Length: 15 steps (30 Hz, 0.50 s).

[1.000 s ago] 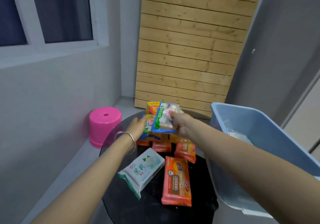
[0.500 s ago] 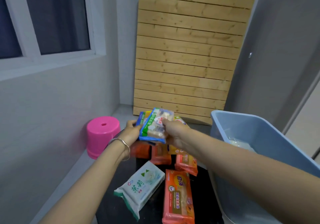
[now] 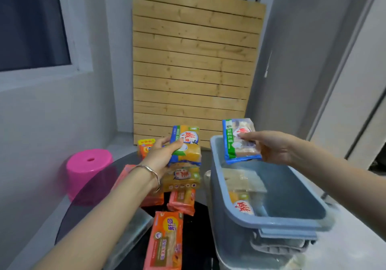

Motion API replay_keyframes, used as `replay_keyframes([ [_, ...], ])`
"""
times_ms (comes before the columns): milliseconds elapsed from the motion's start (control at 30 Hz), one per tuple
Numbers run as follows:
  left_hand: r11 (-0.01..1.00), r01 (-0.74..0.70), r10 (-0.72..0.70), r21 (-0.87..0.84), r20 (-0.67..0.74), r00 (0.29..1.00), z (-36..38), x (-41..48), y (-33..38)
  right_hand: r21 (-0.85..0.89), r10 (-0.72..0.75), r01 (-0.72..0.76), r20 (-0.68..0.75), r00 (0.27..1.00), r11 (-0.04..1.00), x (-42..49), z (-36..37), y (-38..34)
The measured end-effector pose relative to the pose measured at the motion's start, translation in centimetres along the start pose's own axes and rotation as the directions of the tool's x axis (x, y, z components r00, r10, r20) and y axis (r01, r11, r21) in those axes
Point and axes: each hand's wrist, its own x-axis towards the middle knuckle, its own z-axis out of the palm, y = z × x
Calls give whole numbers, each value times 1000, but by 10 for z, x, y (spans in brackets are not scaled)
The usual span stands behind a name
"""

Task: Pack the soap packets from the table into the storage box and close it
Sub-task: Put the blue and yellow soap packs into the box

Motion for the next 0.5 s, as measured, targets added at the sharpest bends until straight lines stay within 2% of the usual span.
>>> replay_keyframes([
  [267,998,14,-14,67,-11,1000,18,2,-13,-72,232,-243,-128,964,967,55,-17,56],
  [433,999,24,-23,41,-22,999,21,-3,-10,-182,322,-331,-77,944,926,72,-9,70],
  [500,999,19,-18,42,-19,1000,23,-5,-10,-262,303,-315,-85,949,912,69,-9,69],
])
